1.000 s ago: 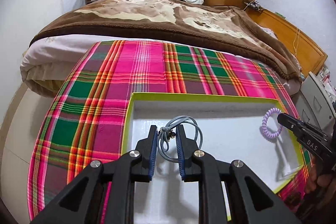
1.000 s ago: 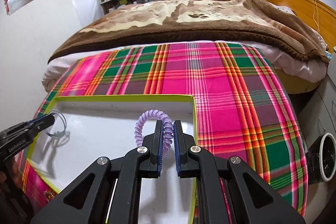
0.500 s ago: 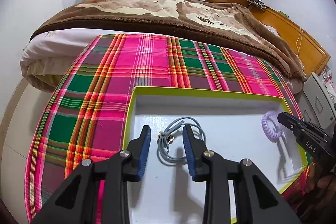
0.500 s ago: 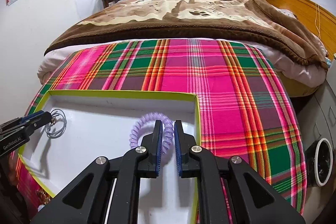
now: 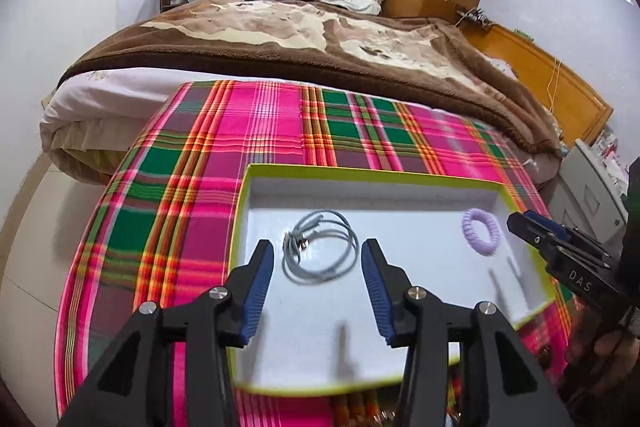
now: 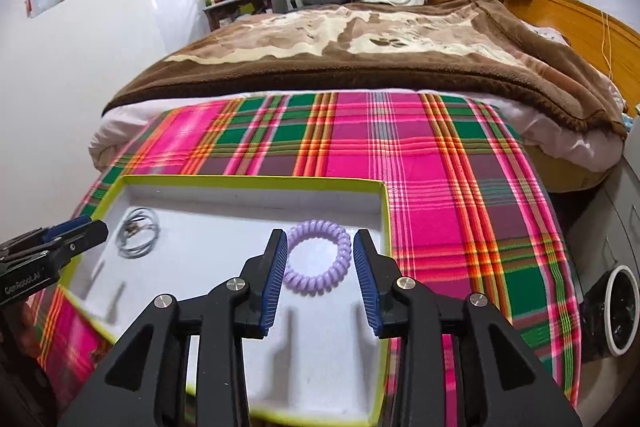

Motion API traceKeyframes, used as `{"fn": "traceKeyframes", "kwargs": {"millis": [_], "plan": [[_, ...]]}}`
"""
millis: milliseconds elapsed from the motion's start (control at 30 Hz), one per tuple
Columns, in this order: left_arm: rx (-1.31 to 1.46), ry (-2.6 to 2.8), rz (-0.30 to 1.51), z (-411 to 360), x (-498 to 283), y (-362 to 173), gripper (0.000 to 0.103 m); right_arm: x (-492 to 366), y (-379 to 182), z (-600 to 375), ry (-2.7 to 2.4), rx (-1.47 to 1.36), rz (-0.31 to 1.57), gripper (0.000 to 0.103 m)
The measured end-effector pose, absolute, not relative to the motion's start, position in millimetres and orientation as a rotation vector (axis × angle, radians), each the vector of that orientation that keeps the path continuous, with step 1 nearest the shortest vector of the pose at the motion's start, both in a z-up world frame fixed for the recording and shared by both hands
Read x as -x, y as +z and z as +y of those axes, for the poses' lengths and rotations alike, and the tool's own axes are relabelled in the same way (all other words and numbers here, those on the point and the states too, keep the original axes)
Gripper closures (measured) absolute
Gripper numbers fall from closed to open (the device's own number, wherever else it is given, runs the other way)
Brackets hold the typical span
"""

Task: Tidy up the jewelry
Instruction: 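Open both tools to drop the coil and wire bundle into the tray, then move both open tools back to the remaining jewelry beside the tray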

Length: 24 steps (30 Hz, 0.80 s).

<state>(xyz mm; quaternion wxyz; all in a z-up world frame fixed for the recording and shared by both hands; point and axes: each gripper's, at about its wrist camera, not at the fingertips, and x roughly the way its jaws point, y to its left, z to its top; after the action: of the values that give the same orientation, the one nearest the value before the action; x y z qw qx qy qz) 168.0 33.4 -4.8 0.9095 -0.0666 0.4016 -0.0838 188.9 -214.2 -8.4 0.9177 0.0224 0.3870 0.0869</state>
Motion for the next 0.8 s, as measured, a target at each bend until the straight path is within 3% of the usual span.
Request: {"fn": "traceKeyframes", "kwargs": {"millis": [367, 800], "plan": [[0.191, -0.216, 0.785, 43, -111, 6, 0.053, -128, 14, -224, 0.212, -0.071, 0.723, 0.067], [0.198, -0.233, 0.769, 48, -66, 2, 0.053, -78, -6, -241, 0.216, -0.086, 0.769, 0.067]]}}
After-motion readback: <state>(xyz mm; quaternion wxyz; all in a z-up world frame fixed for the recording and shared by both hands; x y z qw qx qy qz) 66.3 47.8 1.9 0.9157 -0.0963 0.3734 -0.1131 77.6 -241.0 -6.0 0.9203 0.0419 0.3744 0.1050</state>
